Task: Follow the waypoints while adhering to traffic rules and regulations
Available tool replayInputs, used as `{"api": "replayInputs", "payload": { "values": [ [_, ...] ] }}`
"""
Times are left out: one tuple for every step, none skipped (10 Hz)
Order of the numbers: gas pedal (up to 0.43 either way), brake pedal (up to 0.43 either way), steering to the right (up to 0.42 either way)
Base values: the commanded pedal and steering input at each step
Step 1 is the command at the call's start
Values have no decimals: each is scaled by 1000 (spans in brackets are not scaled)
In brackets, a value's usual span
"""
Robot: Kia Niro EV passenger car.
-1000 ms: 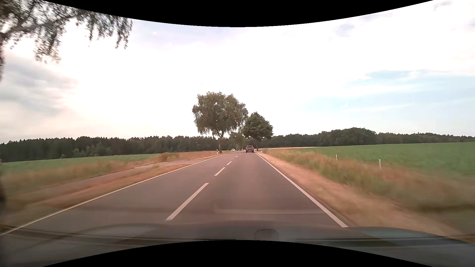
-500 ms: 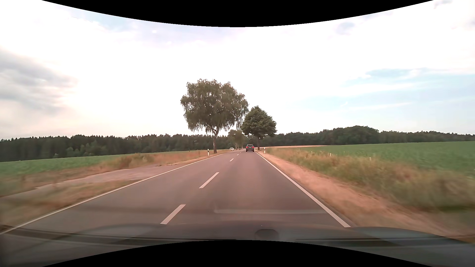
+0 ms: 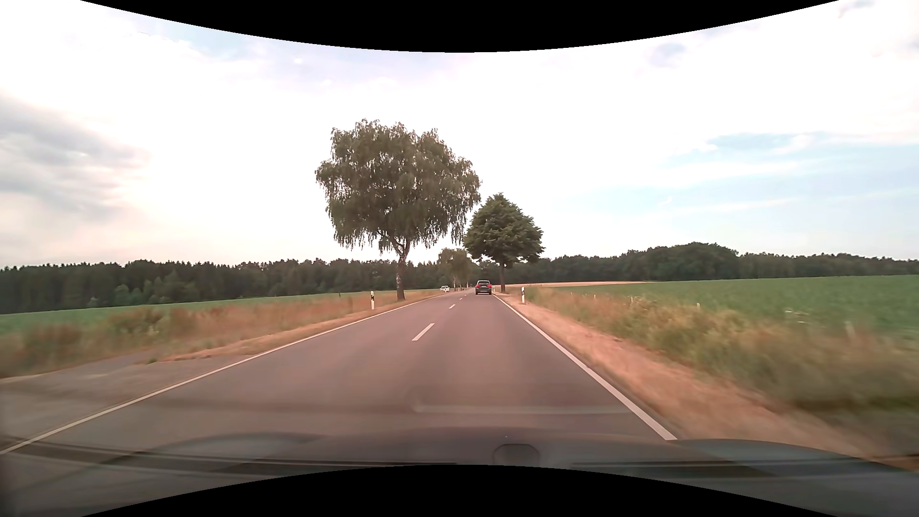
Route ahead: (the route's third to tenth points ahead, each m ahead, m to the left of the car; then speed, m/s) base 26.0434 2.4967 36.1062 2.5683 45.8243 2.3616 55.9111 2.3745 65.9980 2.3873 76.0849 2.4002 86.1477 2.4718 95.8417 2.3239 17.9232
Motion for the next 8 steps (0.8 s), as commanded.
{"api": "replayInputs", "payload": {
  "values": [
    [157, 0, -2],
    [157, 0, -3],
    [177, 0, -5],
    [177, 0, -5],
    [177, 0, -5],
    [177, 0, -5],
    [177, 0, -4],
    [177, 0, -4]
  ]
}}
